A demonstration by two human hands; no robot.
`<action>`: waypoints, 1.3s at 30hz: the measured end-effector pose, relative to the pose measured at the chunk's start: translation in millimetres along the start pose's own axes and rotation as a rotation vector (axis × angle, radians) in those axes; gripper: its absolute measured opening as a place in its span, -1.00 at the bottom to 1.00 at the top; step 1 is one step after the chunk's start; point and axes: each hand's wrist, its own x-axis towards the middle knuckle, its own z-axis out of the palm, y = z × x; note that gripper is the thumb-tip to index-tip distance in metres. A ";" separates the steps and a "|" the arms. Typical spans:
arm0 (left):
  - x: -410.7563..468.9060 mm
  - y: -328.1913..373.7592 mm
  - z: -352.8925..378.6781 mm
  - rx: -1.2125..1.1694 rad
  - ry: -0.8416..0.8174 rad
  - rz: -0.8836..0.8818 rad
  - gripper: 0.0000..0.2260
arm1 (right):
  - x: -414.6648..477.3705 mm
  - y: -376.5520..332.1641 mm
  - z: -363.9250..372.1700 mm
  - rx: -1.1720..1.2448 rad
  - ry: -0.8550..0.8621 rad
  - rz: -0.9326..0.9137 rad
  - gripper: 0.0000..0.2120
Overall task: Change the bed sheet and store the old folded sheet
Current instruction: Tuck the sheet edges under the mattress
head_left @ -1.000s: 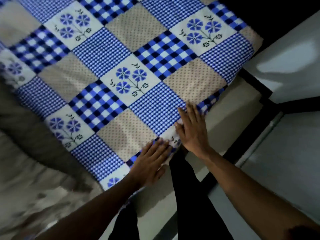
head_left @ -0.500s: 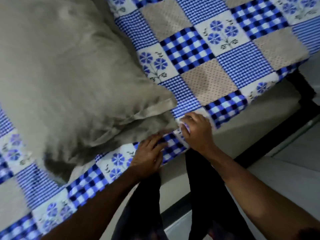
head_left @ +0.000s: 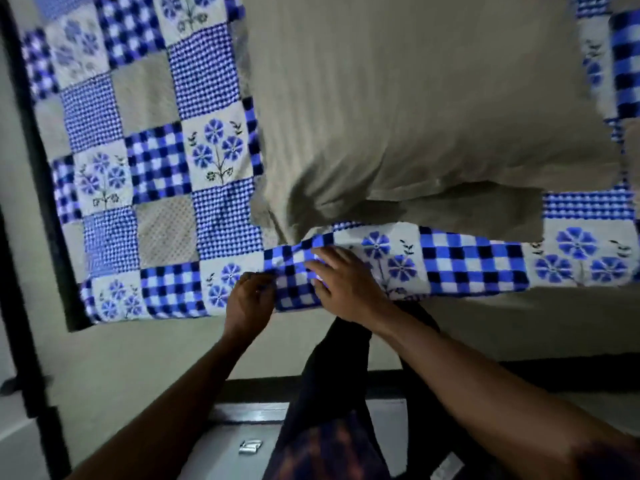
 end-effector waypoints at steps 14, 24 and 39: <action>56.1 -148.4 -75.9 0.139 0.318 0.196 -0.59 | 23.5 -132.4 144.8 -0.212 -0.374 -0.159 -0.51; 122.7 -321.7 -138.3 0.239 0.094 0.056 -0.41 | 219.1 -128.7 163.8 -0.371 0.221 0.545 -0.30; 134.5 -356.1 -185.6 0.046 0.187 0.048 -0.42 | 263.7 -243.4 283.0 -0.347 0.162 0.292 -0.46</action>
